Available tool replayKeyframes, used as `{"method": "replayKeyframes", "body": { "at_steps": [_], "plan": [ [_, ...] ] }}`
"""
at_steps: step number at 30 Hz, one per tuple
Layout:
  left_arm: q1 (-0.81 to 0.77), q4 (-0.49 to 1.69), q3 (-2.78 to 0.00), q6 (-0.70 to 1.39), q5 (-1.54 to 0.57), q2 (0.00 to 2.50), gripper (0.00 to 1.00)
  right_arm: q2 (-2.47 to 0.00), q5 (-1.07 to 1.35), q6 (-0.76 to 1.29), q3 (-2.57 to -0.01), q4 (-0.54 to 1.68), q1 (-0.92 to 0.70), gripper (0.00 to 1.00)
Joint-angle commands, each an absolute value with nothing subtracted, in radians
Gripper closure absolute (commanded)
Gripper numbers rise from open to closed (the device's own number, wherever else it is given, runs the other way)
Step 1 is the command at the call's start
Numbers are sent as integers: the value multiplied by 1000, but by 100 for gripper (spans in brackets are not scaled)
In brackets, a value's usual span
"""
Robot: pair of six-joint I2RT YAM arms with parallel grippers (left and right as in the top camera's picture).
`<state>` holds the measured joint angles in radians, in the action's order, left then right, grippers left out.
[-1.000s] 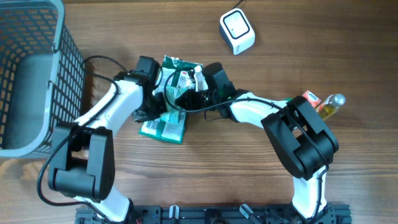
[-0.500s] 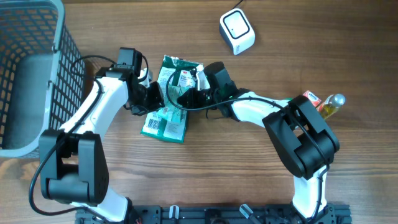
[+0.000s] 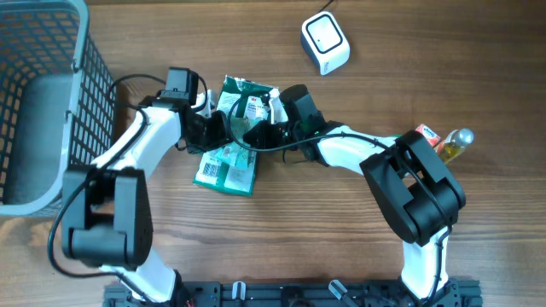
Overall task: Scan the item barcode
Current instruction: 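Pin the gloves package with the left gripper while right grips the wipes pack, then pull the wipes pack free of the gloves package with the right gripper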
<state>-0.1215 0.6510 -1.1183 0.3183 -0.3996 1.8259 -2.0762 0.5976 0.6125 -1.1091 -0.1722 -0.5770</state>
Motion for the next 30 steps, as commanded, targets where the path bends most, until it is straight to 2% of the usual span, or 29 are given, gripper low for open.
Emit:
{"method": "replayKeyframes", "body": {
  "at_steps": [1, 7, 14, 20, 22, 27, 30],
  "plan": [
    [-120, 600, -1084, 299, -323, 1879, 96, -2106, 578, 604, -1104, -168, -572, 96],
    [-101, 566, -1085, 315, -153, 1901, 96, -2106, 578, 603, -1104, -167, -572, 96],
    [-9, 613, -1127, 355, -204, 1821, 96, -2106, 578, 604, -1104, -168, -572, 96],
    [2, 672, -1127, 352, -244, 1761, 91, -2106, 578, 605, -1104, -172, -572, 82],
    [1, 698, -1126, 351, -265, 1763, 91, -2106, 578, 605, -1104, -172, -572, 73],
    [-4, 704, -1126, 344, -274, 1763, 91, -2106, 578, 606, -1104, -181, -572, 72],
    [-5, 721, -1126, 344, -292, 1763, 94, -2106, 584, 620, -1105, -229, -569, 68]
  ]
}}
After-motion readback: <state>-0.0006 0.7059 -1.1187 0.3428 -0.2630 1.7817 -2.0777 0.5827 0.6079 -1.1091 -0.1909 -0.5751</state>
